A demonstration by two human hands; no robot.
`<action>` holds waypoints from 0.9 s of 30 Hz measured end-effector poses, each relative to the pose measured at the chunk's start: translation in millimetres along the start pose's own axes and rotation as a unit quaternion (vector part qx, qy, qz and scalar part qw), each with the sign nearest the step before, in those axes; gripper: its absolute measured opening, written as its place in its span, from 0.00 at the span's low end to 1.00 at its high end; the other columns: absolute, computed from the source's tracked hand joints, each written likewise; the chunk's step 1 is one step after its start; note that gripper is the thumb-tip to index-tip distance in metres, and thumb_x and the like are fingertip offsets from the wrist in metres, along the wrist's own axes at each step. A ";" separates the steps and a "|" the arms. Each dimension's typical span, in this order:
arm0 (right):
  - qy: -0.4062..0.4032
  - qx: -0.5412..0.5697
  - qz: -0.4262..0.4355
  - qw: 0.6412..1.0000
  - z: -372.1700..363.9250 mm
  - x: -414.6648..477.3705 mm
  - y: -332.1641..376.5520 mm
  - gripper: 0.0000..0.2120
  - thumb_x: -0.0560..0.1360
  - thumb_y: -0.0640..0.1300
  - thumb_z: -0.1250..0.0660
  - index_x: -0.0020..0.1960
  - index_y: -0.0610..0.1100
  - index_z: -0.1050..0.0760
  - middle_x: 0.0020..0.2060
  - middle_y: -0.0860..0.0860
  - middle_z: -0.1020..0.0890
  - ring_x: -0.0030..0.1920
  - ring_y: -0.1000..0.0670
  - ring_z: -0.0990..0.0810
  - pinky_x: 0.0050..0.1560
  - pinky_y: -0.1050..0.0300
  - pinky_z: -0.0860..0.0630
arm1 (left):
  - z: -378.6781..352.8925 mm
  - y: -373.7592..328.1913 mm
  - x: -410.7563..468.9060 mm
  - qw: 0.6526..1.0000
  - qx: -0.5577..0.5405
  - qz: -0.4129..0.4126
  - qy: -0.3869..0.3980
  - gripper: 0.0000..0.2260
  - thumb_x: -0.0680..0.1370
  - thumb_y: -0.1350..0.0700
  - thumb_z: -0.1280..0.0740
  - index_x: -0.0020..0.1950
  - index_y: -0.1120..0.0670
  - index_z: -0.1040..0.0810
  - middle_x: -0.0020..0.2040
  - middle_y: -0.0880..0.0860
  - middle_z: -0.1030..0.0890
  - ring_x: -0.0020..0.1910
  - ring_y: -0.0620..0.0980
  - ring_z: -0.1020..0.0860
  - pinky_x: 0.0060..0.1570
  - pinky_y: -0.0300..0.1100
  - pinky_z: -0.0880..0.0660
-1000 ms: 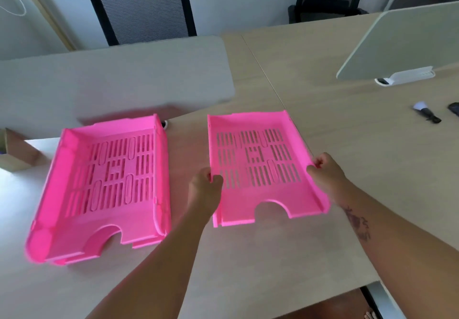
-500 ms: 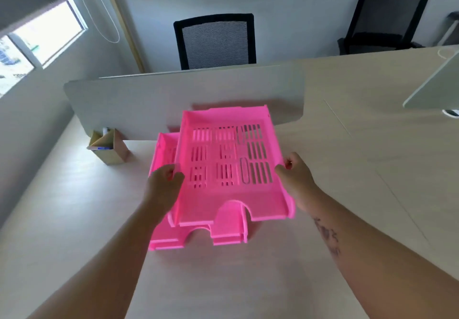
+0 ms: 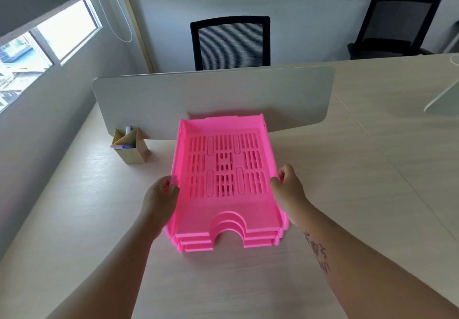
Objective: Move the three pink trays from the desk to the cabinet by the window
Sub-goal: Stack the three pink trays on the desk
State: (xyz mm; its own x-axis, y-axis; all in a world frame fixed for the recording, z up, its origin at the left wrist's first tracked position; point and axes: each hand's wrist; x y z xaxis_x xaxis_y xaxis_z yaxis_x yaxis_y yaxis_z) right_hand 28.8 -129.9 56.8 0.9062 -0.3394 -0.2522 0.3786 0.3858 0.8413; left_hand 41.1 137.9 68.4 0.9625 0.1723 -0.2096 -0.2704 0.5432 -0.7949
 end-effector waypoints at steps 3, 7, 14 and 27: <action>-0.002 -0.006 -0.003 1.000 -0.3 3.0 0.8 0.08 0.79 0.37 0.44 0.43 0.44 0.41 0.33 0.49 0.34 0.30 0.50 0.36 0.29 0.55 0.37 | -3.0 2.9 3.5 0.999 -0.028 0.005 0.017 0.14 0.85 0.55 0.44 0.51 0.55 0.19 0.45 0.61 0.16 0.46 0.64 0.18 0.47 0.60 0.20; 0.028 0.006 -0.012 1.000 -1.1 3.5 2.8 0.05 0.81 0.39 0.43 0.47 0.42 0.39 0.35 0.49 0.32 0.31 0.51 0.35 0.29 0.58 0.36 | -3.3 5.7 3.5 0.998 -0.063 0.014 0.009 0.15 0.85 0.53 0.44 0.47 0.51 0.20 0.44 0.60 0.16 0.43 0.63 0.18 0.45 0.57 0.20; 0.046 0.053 -0.031 0.997 -2.3 -0.4 -3.9 0.08 0.80 0.43 0.39 0.57 0.44 0.37 0.44 0.47 0.25 0.37 0.49 0.26 0.37 0.52 0.25 | -3.2 14.7 4.6 0.991 -0.118 0.052 0.044 0.12 0.84 0.51 0.42 0.62 0.53 0.24 0.51 0.57 0.17 0.50 0.60 0.18 0.51 0.60 0.20; 0.045 0.137 -0.039 0.989 -14.7 -45.8 -48.2 0.24 0.78 0.48 0.35 0.73 0.54 0.35 0.58 0.50 0.19 0.56 0.47 0.18 0.58 0.44 0.21 | -25.8 87.5 -36.5 0.964 -0.243 0.047 0.096 0.31 0.68 0.41 0.32 0.68 0.53 0.25 0.54 0.57 0.14 0.51 0.54 0.15 0.44 0.40 0.19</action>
State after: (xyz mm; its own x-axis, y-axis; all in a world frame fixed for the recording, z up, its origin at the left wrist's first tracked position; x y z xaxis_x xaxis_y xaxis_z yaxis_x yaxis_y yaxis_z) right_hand -28.2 -120.3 20.8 0.8941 -0.2760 -0.3528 0.3941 0.1104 0.9124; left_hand -17.1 157.9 -8.2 0.9331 0.0220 -0.3588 -0.3594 0.0752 -0.9301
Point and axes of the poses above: each hand's wrist, its own x-axis towards the middle knuckle, its own z-axis out of the back of the hand, y = z × x
